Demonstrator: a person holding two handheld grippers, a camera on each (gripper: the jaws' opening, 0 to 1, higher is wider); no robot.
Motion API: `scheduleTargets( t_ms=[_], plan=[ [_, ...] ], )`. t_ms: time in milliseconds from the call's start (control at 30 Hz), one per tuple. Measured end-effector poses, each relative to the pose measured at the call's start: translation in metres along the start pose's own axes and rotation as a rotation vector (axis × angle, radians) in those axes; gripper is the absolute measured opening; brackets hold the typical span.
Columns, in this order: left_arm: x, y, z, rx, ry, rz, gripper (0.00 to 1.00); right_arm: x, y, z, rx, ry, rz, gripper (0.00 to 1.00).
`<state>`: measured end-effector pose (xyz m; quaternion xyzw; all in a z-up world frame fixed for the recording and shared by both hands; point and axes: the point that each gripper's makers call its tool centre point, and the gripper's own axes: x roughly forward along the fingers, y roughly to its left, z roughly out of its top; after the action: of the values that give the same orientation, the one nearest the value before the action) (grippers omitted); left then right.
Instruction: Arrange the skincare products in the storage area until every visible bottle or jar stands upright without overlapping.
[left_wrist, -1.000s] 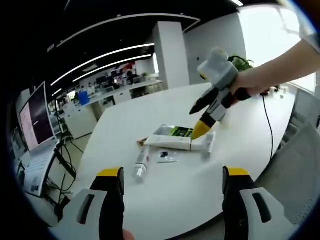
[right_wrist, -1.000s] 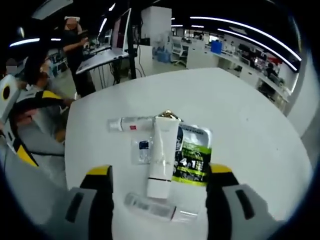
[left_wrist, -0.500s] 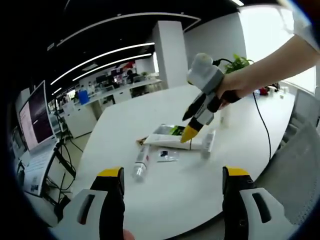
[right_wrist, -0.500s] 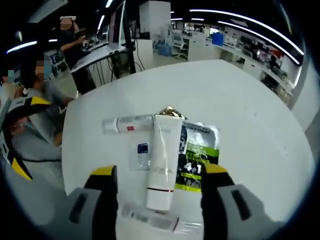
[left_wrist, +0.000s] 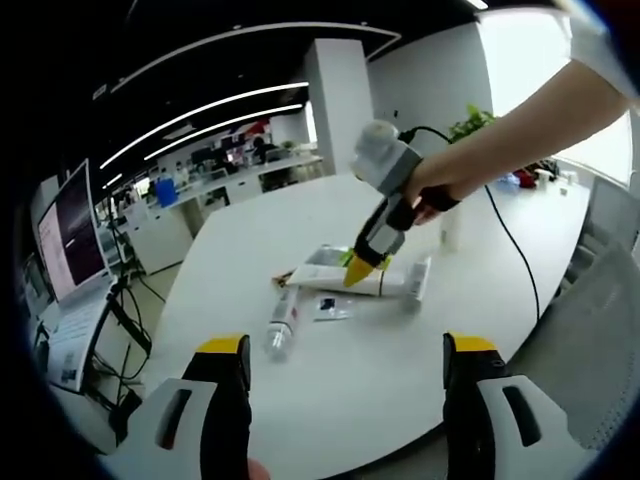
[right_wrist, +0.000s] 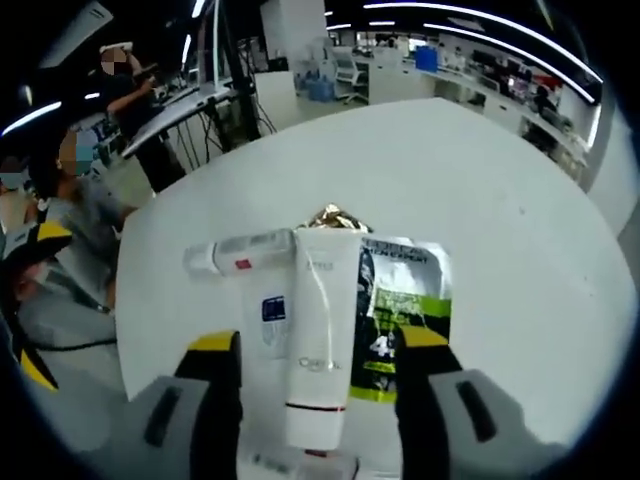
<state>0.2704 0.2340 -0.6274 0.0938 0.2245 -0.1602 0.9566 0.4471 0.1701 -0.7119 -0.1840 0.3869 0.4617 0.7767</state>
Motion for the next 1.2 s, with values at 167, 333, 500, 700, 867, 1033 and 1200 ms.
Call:
scheduleTargets(
  t_ms=[167, 333, 500, 700, 867, 1033, 1200],
  plan=[
    [0.001, 0.000, -0.002, -0.005, 0.009, -0.003, 0.76, 0.009, 0.001, 0.003, 0.000, 0.012, 0.004, 0.60],
    [0.001, 0.000, -0.003, -0.007, 0.014, -0.009, 0.75, 0.022, 0.006, 0.008, 0.007, 0.018, 0.024, 0.57],
    [0.001, -0.001, -0.004, -0.005, 0.020, -0.012, 0.74, 0.037, 0.009, 0.009, 0.013, 0.035, 0.029, 0.55],
    [0.002, -0.001, -0.005, -0.013, 0.028, -0.015, 0.74, 0.045, 0.003, 0.014, 0.002, 0.037, 0.012, 0.54],
    [0.002, -0.001, -0.005, -0.014, 0.032, -0.016, 0.74, 0.049, -0.001, 0.019, -0.003, 0.038, 0.000, 0.53],
    [0.003, -0.003, -0.006, -0.007, 0.039, -0.020, 0.74, 0.056, -0.005, 0.017, -0.051, 0.063, -0.016, 0.50],
    [0.003, -0.003, -0.006, -0.008, 0.041, -0.021, 0.74, 0.056, -0.005, 0.014, -0.068, 0.068, -0.022, 0.38]
  ],
)
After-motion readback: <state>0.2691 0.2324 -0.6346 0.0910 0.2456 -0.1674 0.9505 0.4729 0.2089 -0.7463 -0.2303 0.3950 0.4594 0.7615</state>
